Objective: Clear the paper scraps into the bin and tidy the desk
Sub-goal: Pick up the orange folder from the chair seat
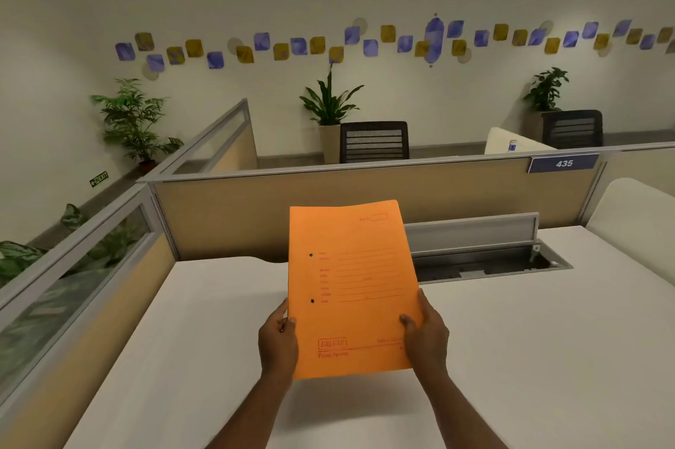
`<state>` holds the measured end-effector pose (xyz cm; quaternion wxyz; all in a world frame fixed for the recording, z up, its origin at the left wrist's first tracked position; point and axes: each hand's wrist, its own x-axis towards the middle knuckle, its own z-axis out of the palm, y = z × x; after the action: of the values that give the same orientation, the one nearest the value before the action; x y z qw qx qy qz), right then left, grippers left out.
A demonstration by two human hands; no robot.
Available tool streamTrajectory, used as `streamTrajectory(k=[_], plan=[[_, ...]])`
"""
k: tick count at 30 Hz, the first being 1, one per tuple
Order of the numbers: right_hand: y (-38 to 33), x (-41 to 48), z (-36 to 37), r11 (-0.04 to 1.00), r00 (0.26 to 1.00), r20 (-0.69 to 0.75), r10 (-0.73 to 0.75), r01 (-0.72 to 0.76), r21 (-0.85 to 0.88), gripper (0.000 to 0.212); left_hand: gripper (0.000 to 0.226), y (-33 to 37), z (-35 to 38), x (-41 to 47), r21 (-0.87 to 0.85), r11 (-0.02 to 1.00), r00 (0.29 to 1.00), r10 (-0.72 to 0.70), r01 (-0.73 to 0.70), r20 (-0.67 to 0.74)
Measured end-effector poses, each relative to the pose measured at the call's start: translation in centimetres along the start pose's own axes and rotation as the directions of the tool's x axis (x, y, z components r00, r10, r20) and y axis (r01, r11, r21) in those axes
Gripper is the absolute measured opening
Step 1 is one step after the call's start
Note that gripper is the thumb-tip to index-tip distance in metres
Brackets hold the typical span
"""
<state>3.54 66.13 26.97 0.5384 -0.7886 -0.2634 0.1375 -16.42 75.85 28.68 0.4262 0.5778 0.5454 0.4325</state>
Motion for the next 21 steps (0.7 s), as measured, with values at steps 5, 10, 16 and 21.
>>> streamTrajectory(k=[5, 10, 16, 21], plan=[[1.8, 4.0, 1.8, 0.998, 0.997, 0.065, 0.041, -0.037, -0.059, 0.056, 0.035, -1.5, 3.2, 3.0, 0.068, 0.995, 0.996, -0.078, 0.08, -0.035], [3.6, 7.2, 3.8, 0.989, 0.988, 0.128, 0.088, -0.072, -0.126, 0.055, 0.022, -4.2, 5.7, 5.7, 0.127, 0.975, 0.981, -0.171, 0.182, -0.092], [5.8, 10.2, 6.4, 0.979, 0.977, 0.175, 0.119, -0.086, -0.184, 0.055, 0.022, -6.6, 8.0, 7.9, 0.152, 0.956, 0.963, -0.229, 0.25, -0.145], [7.3, 11.9, 7.5, 0.975, 0.977, 0.161, 0.139, -0.106, -0.198, 0.053, 0.026, -7.0, 9.6, 9.0, 0.203, 0.946, 0.962, -0.225, 0.254, -0.157]])
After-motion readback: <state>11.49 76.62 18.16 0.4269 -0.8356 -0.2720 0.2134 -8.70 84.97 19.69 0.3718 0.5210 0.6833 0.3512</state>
